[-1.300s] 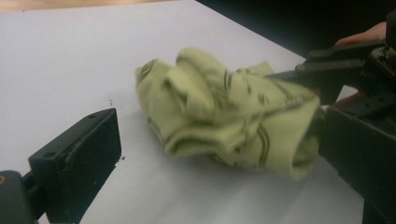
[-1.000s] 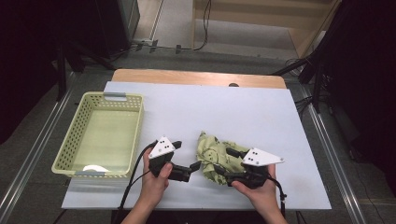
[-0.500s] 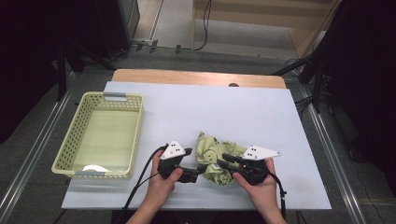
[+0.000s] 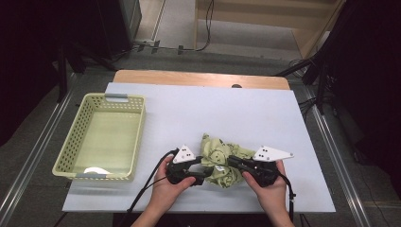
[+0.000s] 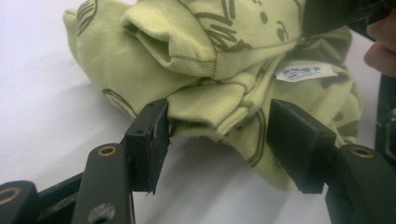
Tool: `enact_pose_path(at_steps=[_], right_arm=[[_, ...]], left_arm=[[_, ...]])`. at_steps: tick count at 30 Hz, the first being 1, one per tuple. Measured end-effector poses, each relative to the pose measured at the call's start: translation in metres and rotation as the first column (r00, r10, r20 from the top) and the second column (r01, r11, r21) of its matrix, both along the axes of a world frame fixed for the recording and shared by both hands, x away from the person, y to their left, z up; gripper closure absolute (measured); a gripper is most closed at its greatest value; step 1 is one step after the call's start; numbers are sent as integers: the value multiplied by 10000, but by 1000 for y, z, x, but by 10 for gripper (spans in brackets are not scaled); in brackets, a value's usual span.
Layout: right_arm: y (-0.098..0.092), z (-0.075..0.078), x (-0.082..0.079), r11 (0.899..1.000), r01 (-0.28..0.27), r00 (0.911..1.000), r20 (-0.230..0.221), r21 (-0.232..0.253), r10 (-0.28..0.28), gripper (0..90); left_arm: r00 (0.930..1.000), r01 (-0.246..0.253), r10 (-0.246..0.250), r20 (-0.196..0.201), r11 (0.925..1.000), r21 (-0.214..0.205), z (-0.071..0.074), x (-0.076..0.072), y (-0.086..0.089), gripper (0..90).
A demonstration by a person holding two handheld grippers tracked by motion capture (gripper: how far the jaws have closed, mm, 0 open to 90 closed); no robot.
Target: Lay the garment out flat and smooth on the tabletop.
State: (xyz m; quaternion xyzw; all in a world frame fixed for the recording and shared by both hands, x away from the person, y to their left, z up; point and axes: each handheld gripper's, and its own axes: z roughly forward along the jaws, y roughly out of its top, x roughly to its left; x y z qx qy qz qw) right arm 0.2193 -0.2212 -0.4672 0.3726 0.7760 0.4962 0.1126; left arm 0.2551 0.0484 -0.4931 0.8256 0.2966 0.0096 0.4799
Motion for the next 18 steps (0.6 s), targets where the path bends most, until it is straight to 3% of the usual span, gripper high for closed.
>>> enact_pose_path(at_steps=[3, 10, 18], right_arm=[[-4, 2, 0, 9998, 181, 9998, 92, 106, -182, 852], [-23, 5, 2, 9968, 786, 9967, 206, 131, -789, 865], [-48, 7, 4, 9865, 1626, 9858, 385, 193, -1632, 868]], left_arm=[[9995, -182, 180, 243, 9998, 88, 1, -1, 1, 431], [9996, 198, -197, 209, 9998, -64, 5, -1, 7, 788], [9995, 49, -49, 304, 10000, -11, 10, 3, 17, 847]])
